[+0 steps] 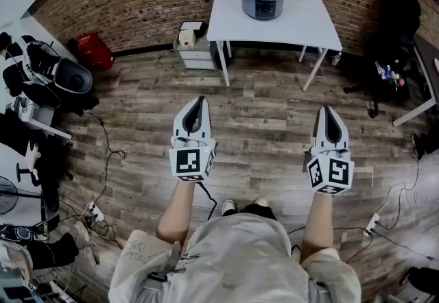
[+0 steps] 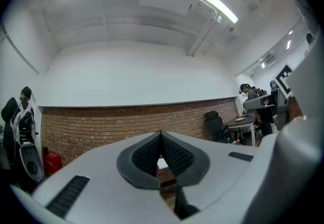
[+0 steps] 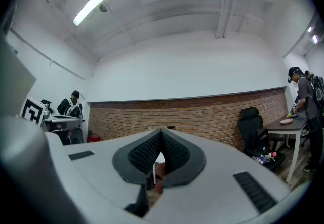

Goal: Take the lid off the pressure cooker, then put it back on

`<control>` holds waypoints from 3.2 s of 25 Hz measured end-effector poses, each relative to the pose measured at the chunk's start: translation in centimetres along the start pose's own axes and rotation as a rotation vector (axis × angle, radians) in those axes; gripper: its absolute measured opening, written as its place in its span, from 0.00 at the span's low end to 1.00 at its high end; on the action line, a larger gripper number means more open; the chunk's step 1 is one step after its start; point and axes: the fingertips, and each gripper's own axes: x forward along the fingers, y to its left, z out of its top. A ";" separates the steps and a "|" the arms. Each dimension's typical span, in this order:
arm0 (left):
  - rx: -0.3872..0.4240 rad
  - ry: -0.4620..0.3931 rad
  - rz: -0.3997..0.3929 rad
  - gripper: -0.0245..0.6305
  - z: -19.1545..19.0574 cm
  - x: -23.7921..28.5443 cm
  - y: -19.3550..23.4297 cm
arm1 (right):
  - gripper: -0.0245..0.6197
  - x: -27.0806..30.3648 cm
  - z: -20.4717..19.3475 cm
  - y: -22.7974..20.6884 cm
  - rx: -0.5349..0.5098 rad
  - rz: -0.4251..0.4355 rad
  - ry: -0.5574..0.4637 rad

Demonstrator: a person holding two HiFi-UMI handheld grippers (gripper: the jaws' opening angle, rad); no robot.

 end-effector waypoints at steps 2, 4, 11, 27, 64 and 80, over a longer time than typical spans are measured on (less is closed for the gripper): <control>0.002 -0.004 -0.006 0.06 0.2 0.4 -0.6 | 0.06 0.3 0.0 -0.6 -0.002 0.002 -0.001; 0.008 -0.006 -0.006 0.06 0.3 0.7 -1.3 | 0.07 0.6 -0.1 -1.3 0.000 0.006 -0.003; 0.012 0.001 0.002 0.06 0.4 1.8 -3.9 | 0.07 1.4 -0.6 -3.4 0.027 0.041 -0.008; 0.007 0.051 0.040 0.30 -0.8 3.2 -8.3 | 0.41 2.3 -3.2 -6.8 0.103 0.137 0.008; -0.071 0.058 -0.040 0.30 -9.5 30.2 10.9 | 0.45 34.5 -5.0 -0.2 0.000 0.114 0.077; -0.041 0.050 -0.072 0.30 -10.8 43.2 11.5 | 0.45 46.3 -5.8 -5.5 0.027 0.094 0.026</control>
